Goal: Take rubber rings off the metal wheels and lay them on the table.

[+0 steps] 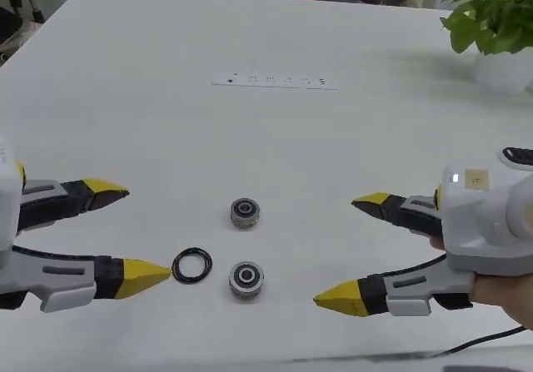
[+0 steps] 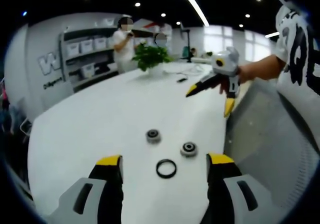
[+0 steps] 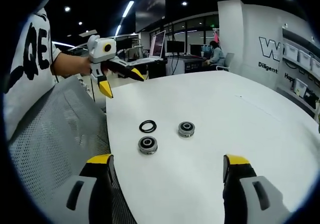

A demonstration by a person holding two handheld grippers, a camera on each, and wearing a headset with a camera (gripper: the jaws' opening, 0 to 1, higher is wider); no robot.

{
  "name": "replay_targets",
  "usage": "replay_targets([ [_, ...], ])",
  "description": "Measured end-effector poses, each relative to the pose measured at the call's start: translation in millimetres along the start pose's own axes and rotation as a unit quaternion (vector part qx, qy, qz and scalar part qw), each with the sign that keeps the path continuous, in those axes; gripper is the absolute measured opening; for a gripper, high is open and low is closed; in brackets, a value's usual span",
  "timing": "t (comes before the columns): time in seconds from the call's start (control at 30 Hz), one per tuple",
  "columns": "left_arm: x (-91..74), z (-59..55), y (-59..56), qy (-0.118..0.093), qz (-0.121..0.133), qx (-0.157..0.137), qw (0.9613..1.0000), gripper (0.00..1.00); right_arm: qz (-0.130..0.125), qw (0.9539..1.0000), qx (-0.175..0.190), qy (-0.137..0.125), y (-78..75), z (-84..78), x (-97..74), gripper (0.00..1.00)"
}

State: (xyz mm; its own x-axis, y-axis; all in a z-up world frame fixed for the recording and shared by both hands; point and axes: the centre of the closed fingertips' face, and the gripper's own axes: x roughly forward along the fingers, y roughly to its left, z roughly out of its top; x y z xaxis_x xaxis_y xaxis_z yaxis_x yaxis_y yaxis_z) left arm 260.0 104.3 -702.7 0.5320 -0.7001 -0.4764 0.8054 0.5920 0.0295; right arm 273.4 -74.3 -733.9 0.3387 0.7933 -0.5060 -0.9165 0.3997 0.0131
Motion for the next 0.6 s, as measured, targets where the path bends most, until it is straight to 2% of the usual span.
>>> replay_targets([
  [0.6,-1.5,-1.3,-0.7,0.005,0.003,-0.005,1.0,0.69,-0.001,1.0,0.002,0.002,-3.8,-0.8,-1.4,0.86],
])
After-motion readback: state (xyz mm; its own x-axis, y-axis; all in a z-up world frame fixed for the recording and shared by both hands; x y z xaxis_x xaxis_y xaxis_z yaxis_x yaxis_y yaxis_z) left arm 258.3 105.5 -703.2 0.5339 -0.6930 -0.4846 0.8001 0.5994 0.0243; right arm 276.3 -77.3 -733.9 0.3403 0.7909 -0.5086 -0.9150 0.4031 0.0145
